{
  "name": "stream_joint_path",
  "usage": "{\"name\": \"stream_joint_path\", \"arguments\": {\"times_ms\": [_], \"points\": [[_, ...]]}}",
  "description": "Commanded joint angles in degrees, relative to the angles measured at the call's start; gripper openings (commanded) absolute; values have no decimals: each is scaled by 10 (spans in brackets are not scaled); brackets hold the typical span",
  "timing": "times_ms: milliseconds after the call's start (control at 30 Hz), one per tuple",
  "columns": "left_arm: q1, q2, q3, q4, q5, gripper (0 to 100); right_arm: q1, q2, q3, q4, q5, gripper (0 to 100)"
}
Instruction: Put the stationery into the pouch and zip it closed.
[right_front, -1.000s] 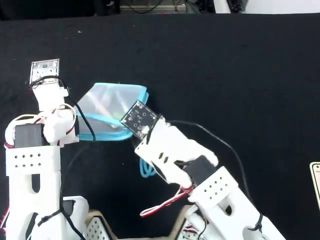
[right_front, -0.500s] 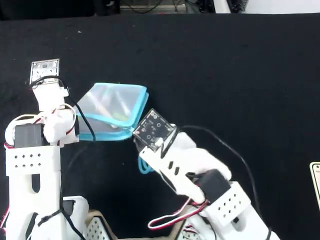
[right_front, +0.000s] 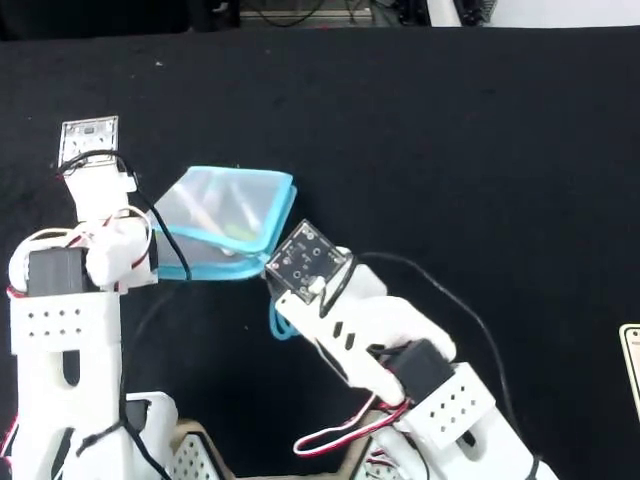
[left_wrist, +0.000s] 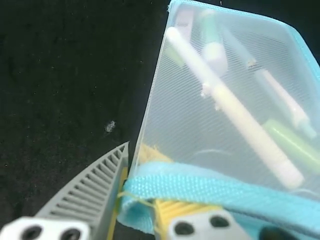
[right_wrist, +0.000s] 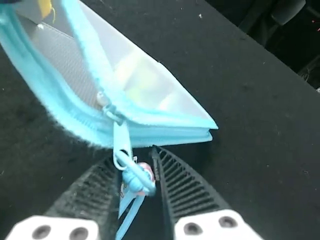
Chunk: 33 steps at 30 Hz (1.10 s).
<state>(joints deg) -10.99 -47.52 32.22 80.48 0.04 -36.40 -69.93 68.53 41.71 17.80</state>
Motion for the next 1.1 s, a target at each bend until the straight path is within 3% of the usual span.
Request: {"name": "stream_joint_path", "arguments": {"times_ms": [0,233,600,900,1067], "points": [[-7,-73,-37,-19,6,34,6,-12,-3,-15,-5,10],[-7,-188,5,-94,4,127,6,-12,-2,-15,-5,10],[116,-85,84,-295,5,126,7,-12,-2,-15,-4,10],[98,-105,95,-269,9,126,86,-11,6,-66,-5,10],[88,-185,125,-257,58,128,89,-12,7,-67,-5,10]]}}
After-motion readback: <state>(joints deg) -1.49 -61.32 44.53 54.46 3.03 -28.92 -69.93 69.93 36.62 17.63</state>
